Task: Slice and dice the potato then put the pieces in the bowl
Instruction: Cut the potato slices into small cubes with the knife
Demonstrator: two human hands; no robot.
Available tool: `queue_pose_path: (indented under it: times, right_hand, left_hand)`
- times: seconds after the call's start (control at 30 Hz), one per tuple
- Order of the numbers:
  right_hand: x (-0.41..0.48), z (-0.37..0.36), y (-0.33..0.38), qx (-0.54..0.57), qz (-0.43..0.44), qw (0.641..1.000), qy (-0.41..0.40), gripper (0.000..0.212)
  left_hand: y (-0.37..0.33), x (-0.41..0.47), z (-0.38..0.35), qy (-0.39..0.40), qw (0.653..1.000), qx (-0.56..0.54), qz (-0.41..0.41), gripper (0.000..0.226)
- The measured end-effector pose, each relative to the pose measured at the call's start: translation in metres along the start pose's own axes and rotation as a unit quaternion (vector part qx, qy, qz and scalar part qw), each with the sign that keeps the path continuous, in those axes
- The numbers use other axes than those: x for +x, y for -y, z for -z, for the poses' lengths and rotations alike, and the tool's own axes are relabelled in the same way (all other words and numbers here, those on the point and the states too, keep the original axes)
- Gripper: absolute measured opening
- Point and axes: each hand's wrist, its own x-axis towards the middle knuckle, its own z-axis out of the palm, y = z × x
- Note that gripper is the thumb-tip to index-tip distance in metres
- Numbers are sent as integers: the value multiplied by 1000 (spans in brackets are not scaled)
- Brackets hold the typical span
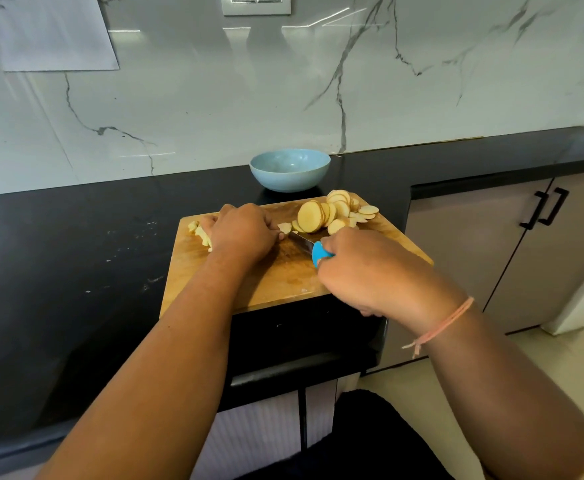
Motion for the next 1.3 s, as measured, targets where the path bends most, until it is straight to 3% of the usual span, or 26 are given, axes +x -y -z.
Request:
queue_pose_path:
  times: [0.17, 0.37, 0.7, 0.93, 1.13, 1.3]
  right_hand:
    - [18, 5, 3, 24, 1, 999, -39, 36]
    - [43, -10, 16, 26, -8, 1000, -14, 20]
    - [3, -9, 1, 22, 13, 1000, -1, 36]
    - [9, 7, 3, 22, 25, 999, -27, 40]
    - [37, -5, 17, 7, 14, 1000, -17, 35]
    - [32, -22, 16, -3, 13, 1000, -22, 32]
  left_hand:
    - [5, 4, 2, 30, 999, -3, 14, 24]
    - [4, 9, -4, 14, 998, -32, 49, 23]
    - [8, 7, -2, 5, 996, -74, 40, 22]
    - [23, 16, -8, 35, 979, -200, 32, 13]
    - [21, 17, -9, 18, 981, -183, 52, 34]
    - [21, 15, -9, 12, 981, -181, 69, 37]
